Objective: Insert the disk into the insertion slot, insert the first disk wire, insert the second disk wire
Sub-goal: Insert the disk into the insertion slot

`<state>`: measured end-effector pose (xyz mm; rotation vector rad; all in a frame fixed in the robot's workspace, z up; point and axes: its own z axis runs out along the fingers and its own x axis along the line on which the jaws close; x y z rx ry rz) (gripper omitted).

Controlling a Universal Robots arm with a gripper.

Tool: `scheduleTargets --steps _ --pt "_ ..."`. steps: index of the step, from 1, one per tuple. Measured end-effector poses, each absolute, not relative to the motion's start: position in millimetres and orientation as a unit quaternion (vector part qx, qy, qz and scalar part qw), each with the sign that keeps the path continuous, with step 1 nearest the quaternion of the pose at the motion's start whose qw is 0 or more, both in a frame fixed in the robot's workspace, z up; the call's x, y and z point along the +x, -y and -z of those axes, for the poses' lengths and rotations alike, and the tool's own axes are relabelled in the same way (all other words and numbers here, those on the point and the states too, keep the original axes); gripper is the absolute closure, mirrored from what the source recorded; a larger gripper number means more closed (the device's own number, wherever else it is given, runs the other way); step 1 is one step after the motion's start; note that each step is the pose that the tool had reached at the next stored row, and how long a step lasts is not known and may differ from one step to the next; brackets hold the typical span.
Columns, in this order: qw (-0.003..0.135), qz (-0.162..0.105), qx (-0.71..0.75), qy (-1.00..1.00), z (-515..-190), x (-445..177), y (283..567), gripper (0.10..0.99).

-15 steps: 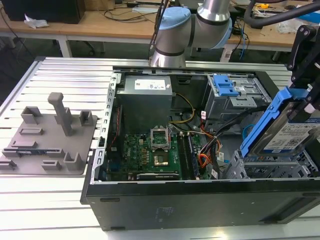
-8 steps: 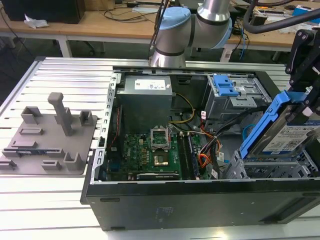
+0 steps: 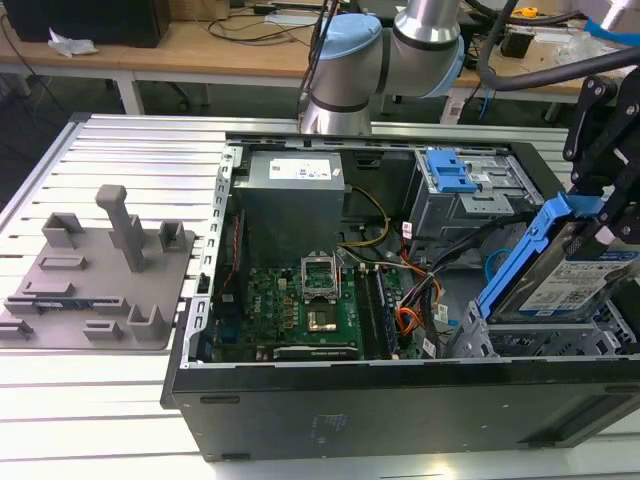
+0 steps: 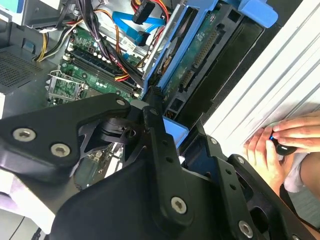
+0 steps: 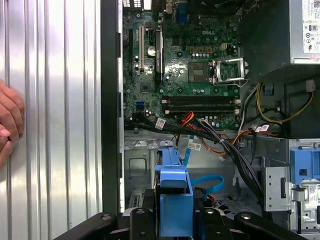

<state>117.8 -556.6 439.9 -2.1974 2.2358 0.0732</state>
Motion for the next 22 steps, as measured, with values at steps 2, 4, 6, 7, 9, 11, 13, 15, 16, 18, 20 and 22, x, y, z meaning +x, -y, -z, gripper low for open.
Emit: scheduleTargets --steps 2,4,6,7,9,11,13,15,16,18,20,22 --pt "0.003 -0.023 -0.701 -0.713 -435 118 557 0.722" --pt "0.003 -0.023 -0.701 -0.713 -431 118 557 0.722" --pt "0.003 -0.023 -0.701 -0.713 -428 118 557 0.722" --pt "0.003 -0.023 -0.701 -0.713 -423 118 557 0.722" --pt "0.003 -0.023 -0.701 -0.713 -419 118 557 0.722" --pt "0.003 -0.023 -0.701 -0.713 -414 118 557 0.722" --pt "0.003 -0.023 -0.701 -0.713 -409 118 557 0.722" --pt "0.003 -0.023 -0.701 -0.713 -408 118 557 0.710" --pt "0.003 -0.023 -0.701 -0.713 -407 118 557 0.651" --pt "0.003 -0.023 -0.701 -0.713 -407 118 557 0.529" --pt "0.003 -0.023 -0.701 -0.713 -407 118 557 0.467" --pt "0.003 -0.023 -0.701 -0.713 -407 118 557 0.467"
